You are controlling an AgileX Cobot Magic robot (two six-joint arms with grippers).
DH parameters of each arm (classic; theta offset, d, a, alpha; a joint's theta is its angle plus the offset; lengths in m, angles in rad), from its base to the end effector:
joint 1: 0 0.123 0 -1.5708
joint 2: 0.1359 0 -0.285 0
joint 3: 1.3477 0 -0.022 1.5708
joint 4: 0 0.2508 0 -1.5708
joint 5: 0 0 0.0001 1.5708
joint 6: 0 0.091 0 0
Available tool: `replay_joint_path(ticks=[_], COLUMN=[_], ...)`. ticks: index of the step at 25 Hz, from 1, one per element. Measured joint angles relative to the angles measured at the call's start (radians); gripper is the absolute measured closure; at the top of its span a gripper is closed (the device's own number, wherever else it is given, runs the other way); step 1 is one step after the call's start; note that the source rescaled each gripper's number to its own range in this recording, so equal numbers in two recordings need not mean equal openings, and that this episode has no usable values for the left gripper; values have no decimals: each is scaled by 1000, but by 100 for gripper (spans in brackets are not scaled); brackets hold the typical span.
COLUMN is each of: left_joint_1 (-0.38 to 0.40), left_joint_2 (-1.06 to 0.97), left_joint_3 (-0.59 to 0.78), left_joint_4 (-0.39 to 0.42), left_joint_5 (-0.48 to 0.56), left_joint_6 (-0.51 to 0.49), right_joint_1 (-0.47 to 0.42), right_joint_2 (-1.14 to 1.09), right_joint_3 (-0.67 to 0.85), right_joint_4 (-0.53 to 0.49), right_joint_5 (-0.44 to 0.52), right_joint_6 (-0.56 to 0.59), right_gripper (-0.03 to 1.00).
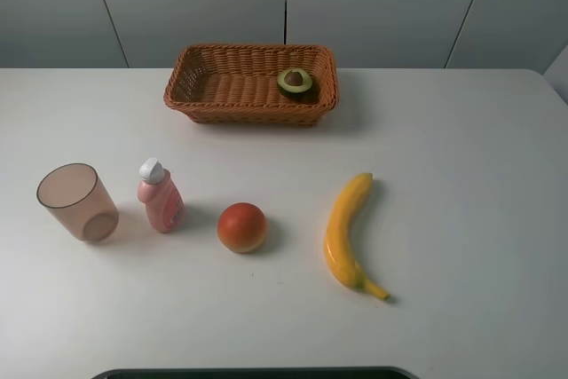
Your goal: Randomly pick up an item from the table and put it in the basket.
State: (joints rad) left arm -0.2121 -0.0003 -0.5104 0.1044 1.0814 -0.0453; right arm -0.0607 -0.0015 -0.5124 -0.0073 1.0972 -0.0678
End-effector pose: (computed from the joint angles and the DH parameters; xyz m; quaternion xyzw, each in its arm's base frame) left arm -0.0053 0.0097 0.2789 0.0684 0.8519 -0.0146 0.5190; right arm -0.0081 -0.0001 0.2778 -0.0028 0.8591 -0.0365 0.5106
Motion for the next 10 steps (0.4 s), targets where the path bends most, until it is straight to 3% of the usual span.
replay_joint_path(ticks=[10], left_joint_1=[0], left_joint_2=[0], left_joint_3=[0], left_joint_4=[0], left_joint_5=[0], left_joint_6=[0], right_joint_1=[0], right_joint_2=[0], right_joint_3=[0], right_joint_4=[0], right_joint_5=[0], right_joint_6=[0], right_gripper=[-3])
